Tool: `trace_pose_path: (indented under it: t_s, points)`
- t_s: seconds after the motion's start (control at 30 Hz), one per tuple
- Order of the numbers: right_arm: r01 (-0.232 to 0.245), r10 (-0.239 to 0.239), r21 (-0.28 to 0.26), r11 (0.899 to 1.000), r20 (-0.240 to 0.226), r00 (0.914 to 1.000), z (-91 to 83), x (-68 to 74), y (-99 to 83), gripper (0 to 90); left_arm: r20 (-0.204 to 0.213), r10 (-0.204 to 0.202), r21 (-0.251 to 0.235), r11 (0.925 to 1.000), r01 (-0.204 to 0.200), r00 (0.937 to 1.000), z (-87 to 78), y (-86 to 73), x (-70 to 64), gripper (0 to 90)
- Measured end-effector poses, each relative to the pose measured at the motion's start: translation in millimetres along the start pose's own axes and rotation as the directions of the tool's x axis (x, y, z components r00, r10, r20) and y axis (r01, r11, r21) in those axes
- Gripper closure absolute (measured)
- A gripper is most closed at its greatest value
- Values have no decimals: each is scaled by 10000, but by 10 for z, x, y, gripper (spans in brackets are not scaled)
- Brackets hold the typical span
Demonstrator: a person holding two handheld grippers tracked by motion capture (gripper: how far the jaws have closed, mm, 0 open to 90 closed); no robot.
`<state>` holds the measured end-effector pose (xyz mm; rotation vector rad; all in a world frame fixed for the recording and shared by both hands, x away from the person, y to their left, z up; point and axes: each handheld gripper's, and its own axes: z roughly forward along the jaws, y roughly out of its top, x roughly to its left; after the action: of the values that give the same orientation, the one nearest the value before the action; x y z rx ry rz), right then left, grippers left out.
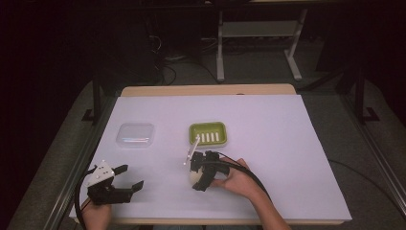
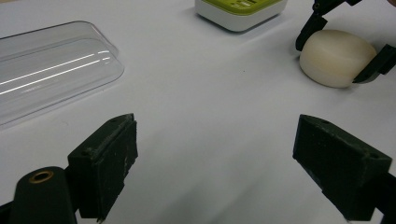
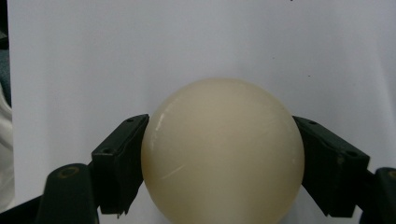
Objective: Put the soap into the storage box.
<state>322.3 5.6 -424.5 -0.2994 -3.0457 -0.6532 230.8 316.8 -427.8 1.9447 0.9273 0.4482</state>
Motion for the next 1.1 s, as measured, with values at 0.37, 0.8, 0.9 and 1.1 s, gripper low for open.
trace_pose_path:
  t_s: [0.37,0.8,0.9,1.1]
  points:
    - [-106,105,125,9999,40,9999,-6,6,14,229,5,20,16,10000,-20,10000,2,1,-1,130]
    - [-255,255,-2,9997,-162,9995,-88,-22,29,231,-18,72,9,10000,-72,10000,-4,2,6,130]
    - [-180,179,-74,9998,-123,9998,-127,-41,68,231,-13,23,-25,10000,-23,10000,-7,1,4,130]
    - [-90,89,-139,9999,-102,9999,-195,-96,132,231,-34,-75,-45,10000,75,10000,-10,0,1,130]
